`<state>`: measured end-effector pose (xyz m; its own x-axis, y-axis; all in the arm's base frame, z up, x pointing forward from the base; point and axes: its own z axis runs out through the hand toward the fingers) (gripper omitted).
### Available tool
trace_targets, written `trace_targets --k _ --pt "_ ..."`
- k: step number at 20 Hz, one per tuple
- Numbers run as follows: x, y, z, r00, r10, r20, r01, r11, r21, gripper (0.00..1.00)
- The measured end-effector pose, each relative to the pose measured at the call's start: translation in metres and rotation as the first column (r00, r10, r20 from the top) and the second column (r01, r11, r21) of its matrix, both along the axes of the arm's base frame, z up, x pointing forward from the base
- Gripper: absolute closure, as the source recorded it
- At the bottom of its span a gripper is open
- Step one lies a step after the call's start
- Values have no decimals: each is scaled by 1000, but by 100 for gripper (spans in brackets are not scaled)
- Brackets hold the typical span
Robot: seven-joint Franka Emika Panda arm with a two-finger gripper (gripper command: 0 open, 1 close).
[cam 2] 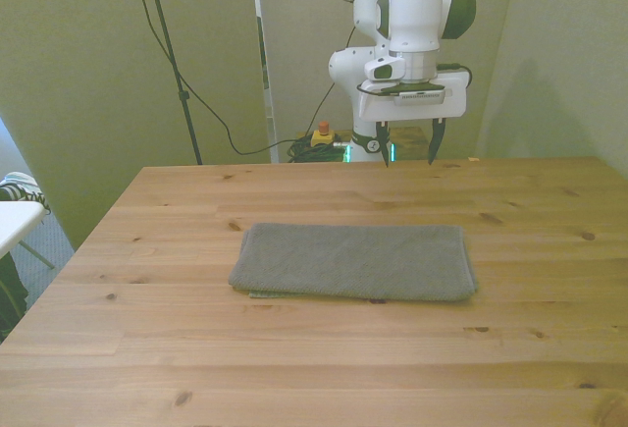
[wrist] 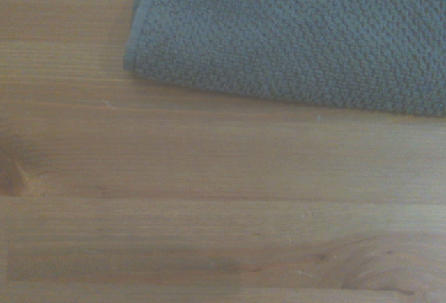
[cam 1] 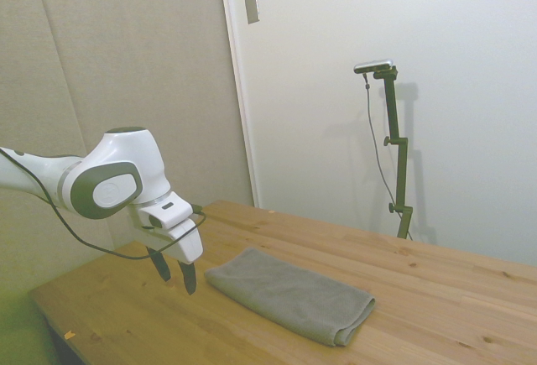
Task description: Fold the towel
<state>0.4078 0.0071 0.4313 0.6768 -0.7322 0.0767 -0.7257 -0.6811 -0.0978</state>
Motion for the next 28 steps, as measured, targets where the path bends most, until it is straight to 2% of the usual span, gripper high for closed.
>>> trace_targets --k 4,8,14,21,28 --pt "2 -3 -3 1000 1 0 -1 1000 10 0" --pt "21 5 -7 1000 -10 30 9 1000 7 0" --pt "73 41 -10 995 -41 94 48 996 -77 0" --pt "159 92 -26 989 -87 120 105 982 -156 0" --pt "200 146 -52 988 -94 121 124 954 -275 0"
